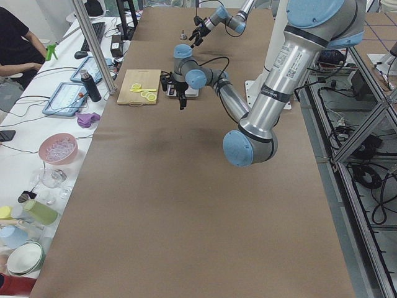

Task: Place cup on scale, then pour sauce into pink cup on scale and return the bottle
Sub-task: 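Close the right gripper around the glass sauce bottle, then lift the bottle with the right gripper and carry it toward the scale, then tilt the bottle with the right gripper to pour into the pink cup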

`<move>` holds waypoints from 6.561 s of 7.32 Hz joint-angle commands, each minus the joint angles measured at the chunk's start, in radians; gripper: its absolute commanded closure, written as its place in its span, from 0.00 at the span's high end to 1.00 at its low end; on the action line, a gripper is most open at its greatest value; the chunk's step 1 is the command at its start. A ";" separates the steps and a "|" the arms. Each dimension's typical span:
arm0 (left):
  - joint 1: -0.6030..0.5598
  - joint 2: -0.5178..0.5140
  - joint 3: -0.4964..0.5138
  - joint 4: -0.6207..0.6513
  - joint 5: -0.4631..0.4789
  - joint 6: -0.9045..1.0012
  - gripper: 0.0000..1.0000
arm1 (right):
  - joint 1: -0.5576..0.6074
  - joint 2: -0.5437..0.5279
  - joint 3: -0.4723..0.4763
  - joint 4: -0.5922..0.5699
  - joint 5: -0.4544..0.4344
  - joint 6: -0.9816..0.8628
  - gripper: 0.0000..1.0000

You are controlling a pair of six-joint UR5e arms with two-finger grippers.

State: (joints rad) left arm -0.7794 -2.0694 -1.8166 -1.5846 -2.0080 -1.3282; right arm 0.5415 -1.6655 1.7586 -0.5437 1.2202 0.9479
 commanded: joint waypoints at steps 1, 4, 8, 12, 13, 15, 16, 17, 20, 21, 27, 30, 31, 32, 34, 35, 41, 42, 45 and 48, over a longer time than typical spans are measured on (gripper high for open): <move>0.000 0.000 0.002 0.000 0.000 0.000 0.98 | -0.005 0.023 -0.066 0.077 -0.010 -0.017 0.99; 0.000 0.003 0.002 0.000 0.000 0.000 0.98 | -0.008 0.035 -0.073 0.076 -0.027 -0.035 0.99; 0.002 0.009 0.002 0.000 0.000 0.000 0.98 | -0.008 0.078 -0.123 0.079 -0.034 -0.080 0.99; 0.003 0.009 0.003 0.000 0.000 0.000 0.98 | 0.000 0.099 -0.139 0.079 -0.034 -0.086 0.99; 0.003 0.009 0.003 0.000 0.005 0.000 0.98 | 0.006 0.099 -0.139 0.079 -0.034 -0.086 0.98; 0.003 0.011 0.003 0.000 0.006 0.000 0.98 | 0.015 0.099 -0.139 0.079 -0.034 -0.107 0.98; 0.003 0.011 0.002 0.000 0.006 -0.002 0.98 | 0.017 0.105 -0.139 0.079 -0.034 -0.106 0.98; 0.005 0.011 0.002 0.000 0.006 -0.002 0.98 | 0.017 0.113 -0.145 0.079 -0.036 -0.106 0.98; 0.003 0.012 0.002 0.000 0.006 -0.002 0.98 | 0.028 0.119 -0.156 0.079 -0.034 -0.107 0.97; 0.003 0.012 0.002 0.000 0.006 -0.002 0.98 | 0.029 0.119 -0.156 0.079 -0.034 -0.107 0.96; 0.002 0.014 0.003 0.000 0.006 -0.002 0.98 | 0.073 0.191 -0.148 0.065 -0.033 -0.113 0.00; 0.002 0.026 0.002 -0.006 0.040 0.004 0.98 | 0.113 0.194 -0.133 0.064 -0.044 -0.404 0.00; 0.003 0.032 0.000 -0.006 0.087 0.007 0.97 | 0.121 0.194 -0.108 0.056 -0.039 -0.408 0.00; 0.002 0.053 -0.001 -0.014 0.092 0.026 0.97 | 0.121 0.197 -0.085 0.024 -0.044 -0.413 0.00; -0.012 0.089 -0.006 -0.018 0.138 0.058 0.98 | 0.123 0.223 -0.042 -0.077 -0.118 -0.499 0.00; -0.032 0.110 -0.006 -0.038 0.140 0.114 0.98 | 0.123 0.240 0.005 -0.164 -0.137 -0.559 0.00; -0.293 0.250 -0.004 -0.046 0.036 0.791 0.98 | -0.013 0.452 0.038 -0.531 -0.318 -0.658 0.00; -0.320 0.274 -0.006 -0.048 0.010 0.843 0.98 | -0.037 0.482 0.042 -0.611 -0.344 -0.660 0.00; -0.324 0.267 0.011 -0.048 0.011 0.848 0.98 | -0.121 0.509 0.039 -0.726 -0.473 -0.803 0.00; -0.325 0.265 0.039 -0.046 0.011 0.848 0.98 | -0.153 0.538 0.032 -0.841 -0.526 -0.827 0.00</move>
State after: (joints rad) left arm -1.1034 -1.8044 -1.7938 -1.6319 -1.9965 -0.4786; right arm 0.4044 -1.1398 1.7911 -1.3340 0.7280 0.1376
